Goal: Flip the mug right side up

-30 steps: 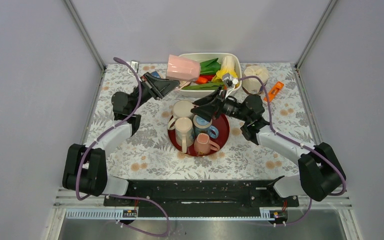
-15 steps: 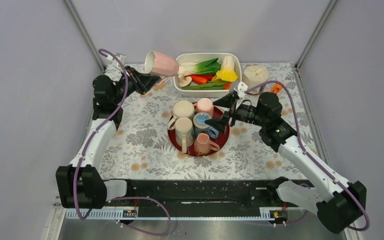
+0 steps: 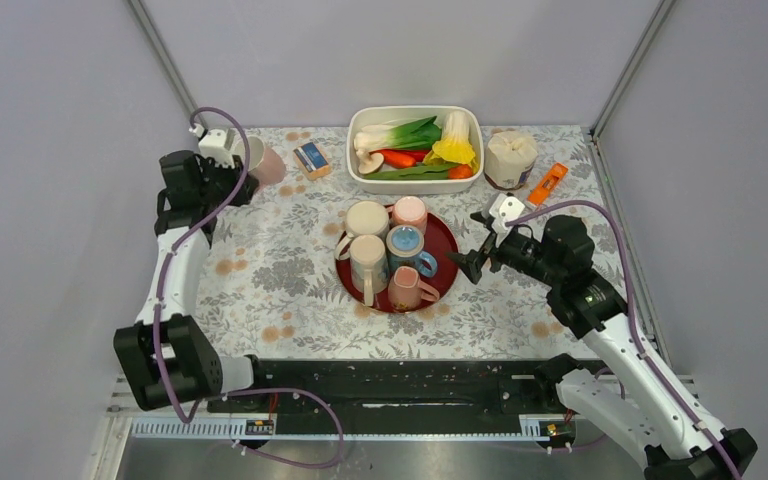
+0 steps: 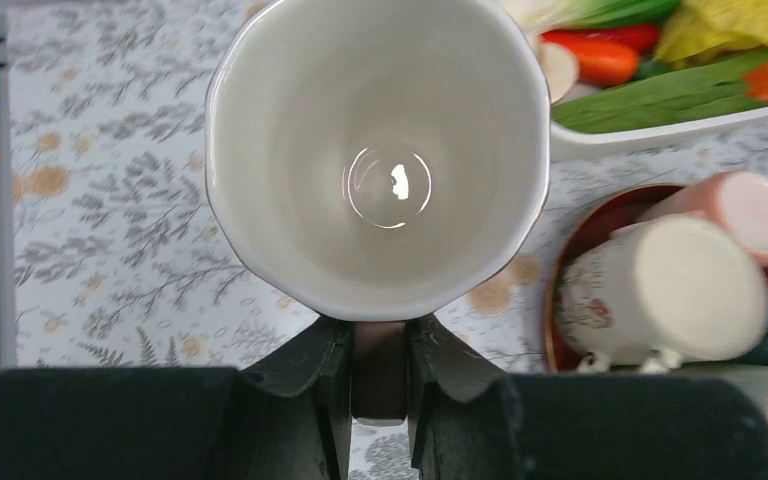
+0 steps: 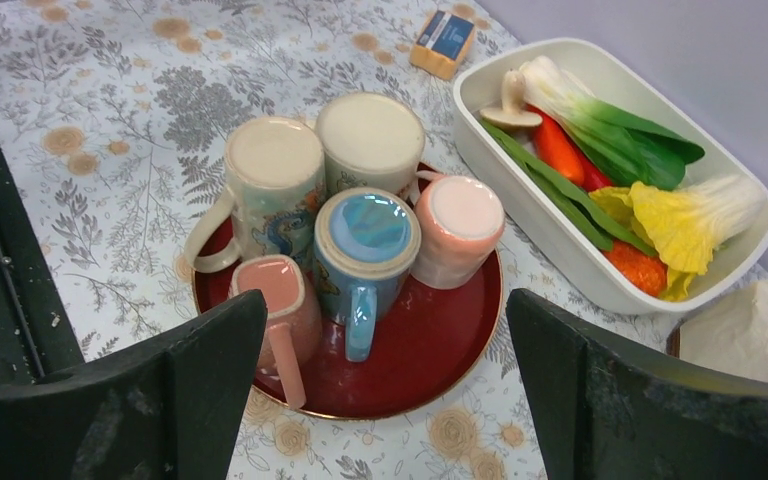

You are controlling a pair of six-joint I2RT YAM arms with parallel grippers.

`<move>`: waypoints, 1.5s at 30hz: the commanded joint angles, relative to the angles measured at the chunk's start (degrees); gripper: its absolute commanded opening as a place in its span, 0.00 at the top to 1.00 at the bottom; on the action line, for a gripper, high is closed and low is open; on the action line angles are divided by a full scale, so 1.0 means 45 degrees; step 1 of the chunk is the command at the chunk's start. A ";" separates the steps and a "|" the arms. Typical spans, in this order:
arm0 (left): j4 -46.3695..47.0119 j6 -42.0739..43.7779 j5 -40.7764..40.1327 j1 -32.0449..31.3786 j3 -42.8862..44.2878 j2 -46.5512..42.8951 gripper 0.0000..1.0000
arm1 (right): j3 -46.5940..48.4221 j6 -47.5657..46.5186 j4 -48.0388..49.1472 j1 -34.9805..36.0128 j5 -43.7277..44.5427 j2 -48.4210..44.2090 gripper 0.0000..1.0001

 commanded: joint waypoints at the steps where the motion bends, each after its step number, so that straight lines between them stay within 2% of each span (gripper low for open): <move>1: 0.1469 0.1023 -0.0653 0.0579 0.0708 0.1004 1.00 | -0.0612 -0.0356 0.0576 -0.0480 0.0067 -0.0285 0.01; 11: 0.1389 0.2075 -0.2062 0.0585 0.2426 0.4293 1.00 | -0.1613 -0.0386 0.1527 -0.1240 -0.0590 -0.0766 0.01; 20: 0.1745 0.2471 -0.2824 0.0565 0.3546 0.6309 1.00 | -0.1988 -0.0133 0.1920 -0.1768 -0.1103 -0.1000 0.01; 33: 0.1630 0.3043 -0.3113 0.0158 0.3480 0.6827 1.00 | -0.2286 0.0139 0.2134 -0.2267 -0.1627 -0.1234 0.01; 45: 0.1057 0.2397 -0.2868 0.0135 0.3774 0.7169 0.98 | -0.2422 0.0287 0.2605 -0.2490 -0.1963 -0.1327 0.01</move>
